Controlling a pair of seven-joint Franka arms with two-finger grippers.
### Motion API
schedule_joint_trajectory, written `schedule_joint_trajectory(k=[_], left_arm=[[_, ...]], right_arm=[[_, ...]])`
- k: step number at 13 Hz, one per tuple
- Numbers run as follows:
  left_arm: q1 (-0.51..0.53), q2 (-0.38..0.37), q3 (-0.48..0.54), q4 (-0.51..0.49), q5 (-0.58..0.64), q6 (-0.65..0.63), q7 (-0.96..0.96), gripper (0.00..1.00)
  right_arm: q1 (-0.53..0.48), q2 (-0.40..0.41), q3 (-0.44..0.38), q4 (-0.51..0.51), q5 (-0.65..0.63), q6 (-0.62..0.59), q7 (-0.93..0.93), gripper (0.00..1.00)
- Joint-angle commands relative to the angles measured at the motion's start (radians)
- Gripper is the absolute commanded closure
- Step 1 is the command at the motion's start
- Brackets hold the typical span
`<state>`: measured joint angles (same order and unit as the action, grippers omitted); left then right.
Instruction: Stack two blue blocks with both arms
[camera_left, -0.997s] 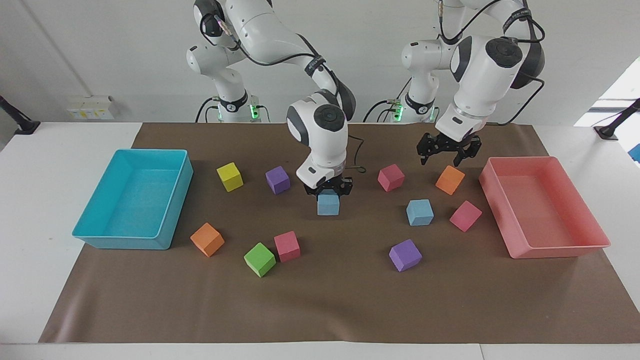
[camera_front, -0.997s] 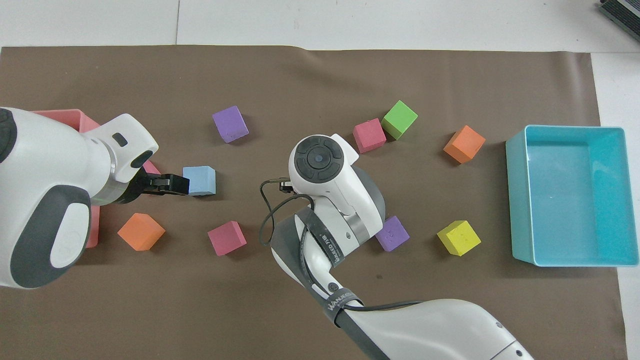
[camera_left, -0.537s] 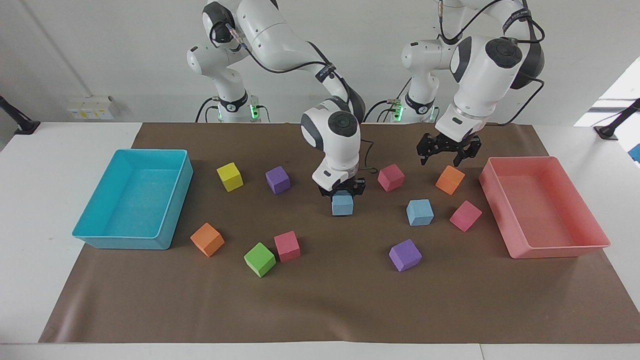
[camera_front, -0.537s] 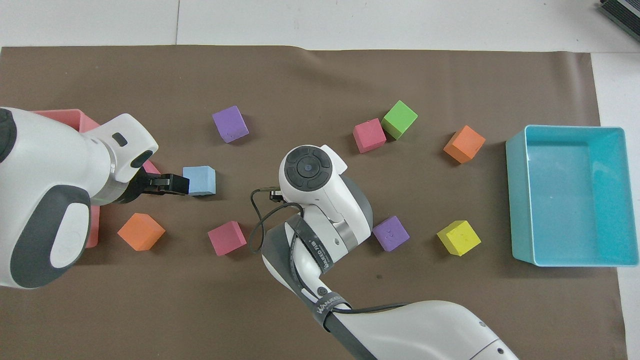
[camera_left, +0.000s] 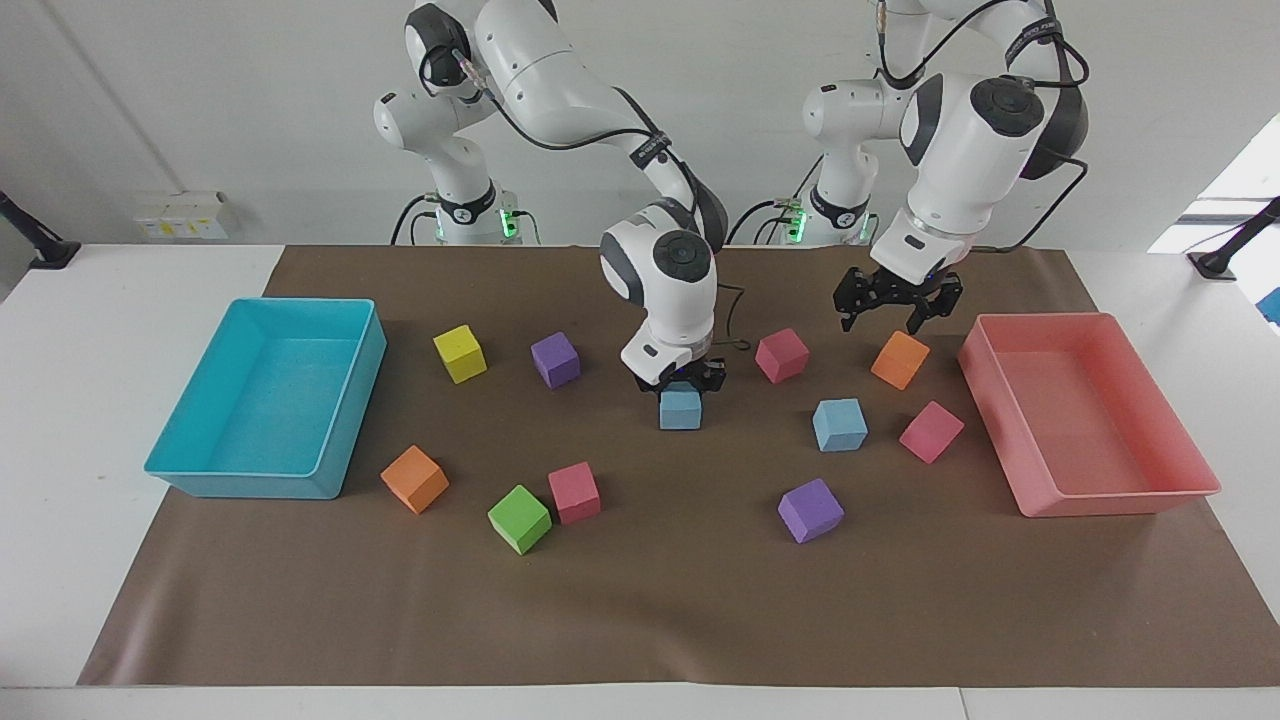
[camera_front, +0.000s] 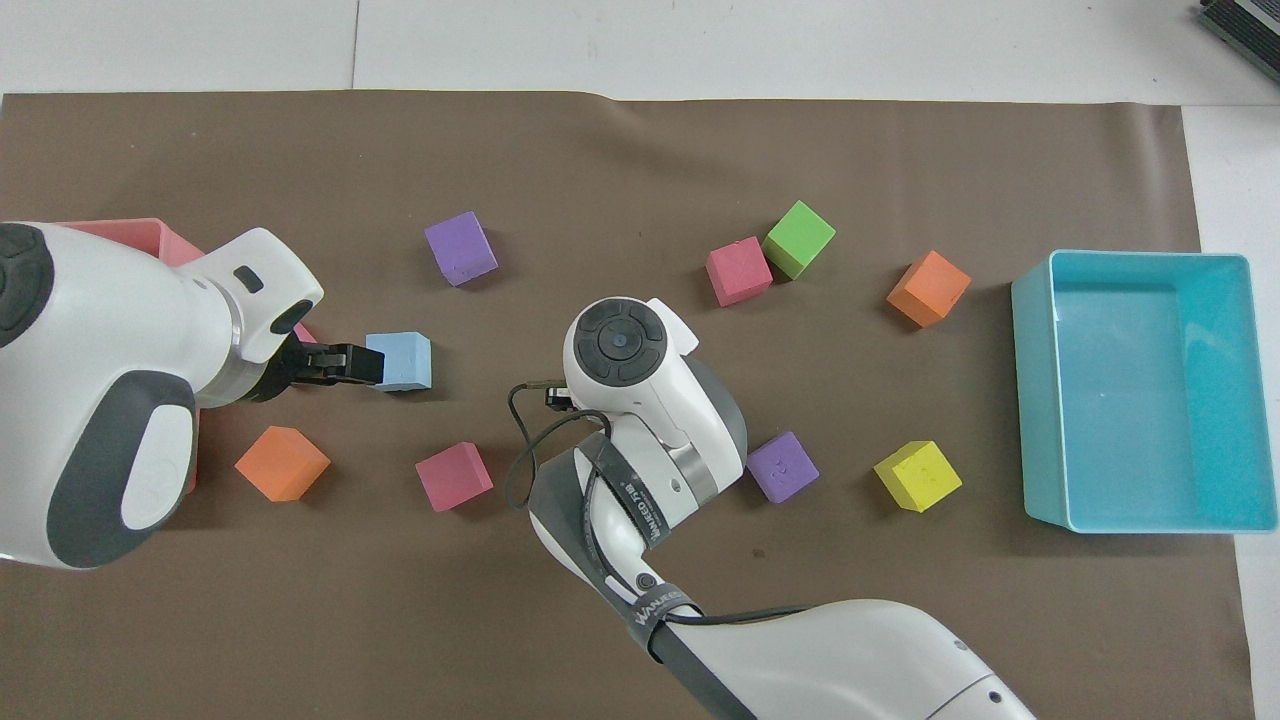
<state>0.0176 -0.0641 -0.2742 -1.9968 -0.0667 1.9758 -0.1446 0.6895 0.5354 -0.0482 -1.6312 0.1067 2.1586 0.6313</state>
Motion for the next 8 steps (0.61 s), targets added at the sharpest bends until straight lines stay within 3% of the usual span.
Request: schedule_joint_trajectory(k=[1,4,5,6,7,8], left_arm=[[-0.018,-0.010,0.013,-0.030,0.004,0.038,-0.015,0.00],[-0.019,0.013,0.013,-0.033,0.004,0.069,-0.018,0.00],[-0.030,0.026,0.013,-0.033,0.005,0.086,-0.030,0.00],[-0.040,0.041,0.013,-0.040,0.013,0.110,-0.050,0.00],[-0.042,0.050,0.013,-0.048,0.015,0.135,-0.053,0.00],[-0.045,0.059,0.013,-0.057,0.015,0.152,-0.053,0.00]], right_arm=[[-0.004,-0.015,0.004,-0.027,0.019,0.026,0.021,1.00],[-0.004,-0.017,0.004,-0.030,0.019,0.026,0.021,0.97],[-0.004,-0.018,0.004,-0.039,0.018,0.030,0.018,0.61],[-0.004,-0.022,0.004,-0.051,0.018,0.044,0.008,0.19],[-0.002,-0.029,0.004,-0.064,0.007,0.059,0.008,0.00],[-0.002,-0.029,0.004,-0.065,0.002,0.060,0.008,0.00]])
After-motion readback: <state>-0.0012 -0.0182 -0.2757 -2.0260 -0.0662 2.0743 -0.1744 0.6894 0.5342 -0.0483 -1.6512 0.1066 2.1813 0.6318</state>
